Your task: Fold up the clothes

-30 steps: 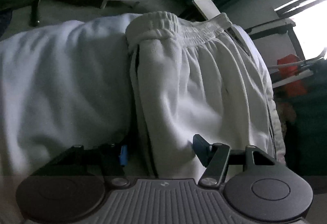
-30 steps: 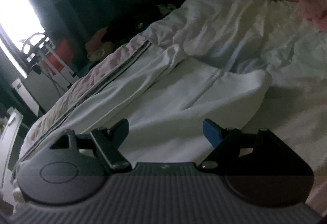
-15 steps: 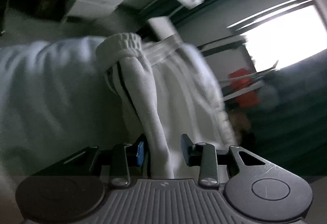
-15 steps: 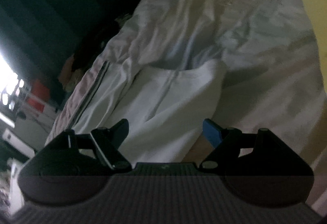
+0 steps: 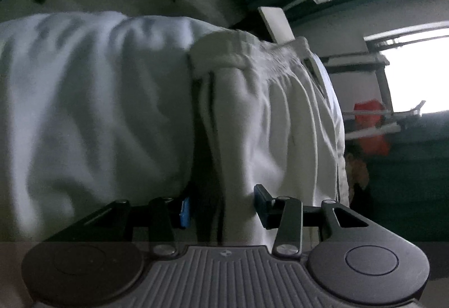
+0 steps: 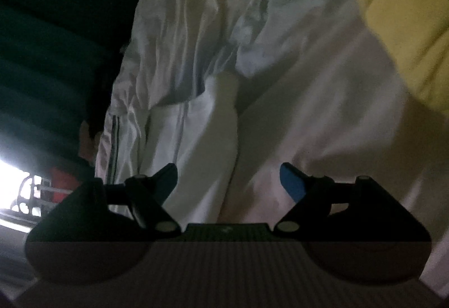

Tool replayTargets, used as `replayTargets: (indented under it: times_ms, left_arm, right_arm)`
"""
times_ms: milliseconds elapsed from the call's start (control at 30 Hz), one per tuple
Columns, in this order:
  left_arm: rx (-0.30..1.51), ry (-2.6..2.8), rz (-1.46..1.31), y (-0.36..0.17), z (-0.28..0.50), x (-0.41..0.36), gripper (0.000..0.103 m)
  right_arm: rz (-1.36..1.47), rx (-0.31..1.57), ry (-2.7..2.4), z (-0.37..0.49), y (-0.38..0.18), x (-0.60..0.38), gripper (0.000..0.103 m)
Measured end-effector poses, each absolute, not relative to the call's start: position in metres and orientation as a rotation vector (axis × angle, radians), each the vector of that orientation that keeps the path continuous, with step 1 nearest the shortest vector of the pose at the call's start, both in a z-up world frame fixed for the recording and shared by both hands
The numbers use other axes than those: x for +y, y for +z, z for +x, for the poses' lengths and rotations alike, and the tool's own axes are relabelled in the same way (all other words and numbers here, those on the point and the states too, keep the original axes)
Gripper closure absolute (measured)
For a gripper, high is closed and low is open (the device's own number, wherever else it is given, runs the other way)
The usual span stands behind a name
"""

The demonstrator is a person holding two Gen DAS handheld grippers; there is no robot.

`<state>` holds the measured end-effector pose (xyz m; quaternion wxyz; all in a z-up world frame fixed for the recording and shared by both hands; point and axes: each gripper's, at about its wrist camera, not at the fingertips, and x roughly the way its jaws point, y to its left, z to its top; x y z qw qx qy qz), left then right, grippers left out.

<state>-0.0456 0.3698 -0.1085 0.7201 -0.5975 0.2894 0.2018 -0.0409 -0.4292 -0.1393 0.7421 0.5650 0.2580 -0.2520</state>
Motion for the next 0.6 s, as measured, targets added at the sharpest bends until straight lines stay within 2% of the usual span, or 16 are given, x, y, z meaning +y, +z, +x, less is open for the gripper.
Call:
replayTargets:
  times_ms: [33,200,267,300,367,400,433,500,567,600]
  left_arm:
    - [0.626,0.445,-1.351,-0.113,-0.05,0.373,0.057]
    - [0.568,0.42,-1.47,-0.129,-0.067,0.383,0.06]
    - [0.556,0.411,-1.477,-0.132,-0.068,0.385,0.063]
    - [0.55,0.41,-1.474,-0.133,-0.068,0.386,0.063]
    - [0.541,0.413,-1.455,-0.133,-0.067,0.388,0.068]
    - [0.537,0.418,-1.44,-0.132,-0.066,0.389,0.07]
    - [0.531,0.429,-1.42,-0.131,-0.065,0.389,0.073]
    - [0.516,0.44,-1.379,-0.125,-0.064,0.389,0.076]
    - [0.503,0.447,-1.337,-0.12,-0.061,0.389,0.087]
    - [0.496,0.45,-1.317,-0.117,-0.06,0.389,0.09]
  right_arm:
    - [1.232,0.582,-0.55,-0.033,-0.142,-0.429,0.027]
    - [1.233,0.63,-0.574,0.006,-0.156,-0.431,0.036]
    - [1.24,0.602,-0.6,0.014,-0.159,-0.432,0.036]
    - [1.243,0.584,-0.613,0.017,-0.16,-0.433,0.04]
    - [1.243,0.542,-0.61,0.018,-0.16,-0.433,0.057]
    - [1.241,0.527,-0.601,0.017,-0.158,-0.434,0.077]
    - [1.238,0.512,-0.592,0.017,-0.157,-0.434,0.085]
    - [1.233,0.482,-0.573,0.015,-0.153,-0.434,0.09]
    - [1.228,0.452,-0.555,0.013,-0.149,-0.435,0.091]
    - [1.213,0.433,-0.547,0.012,-0.145,-0.433,0.092]
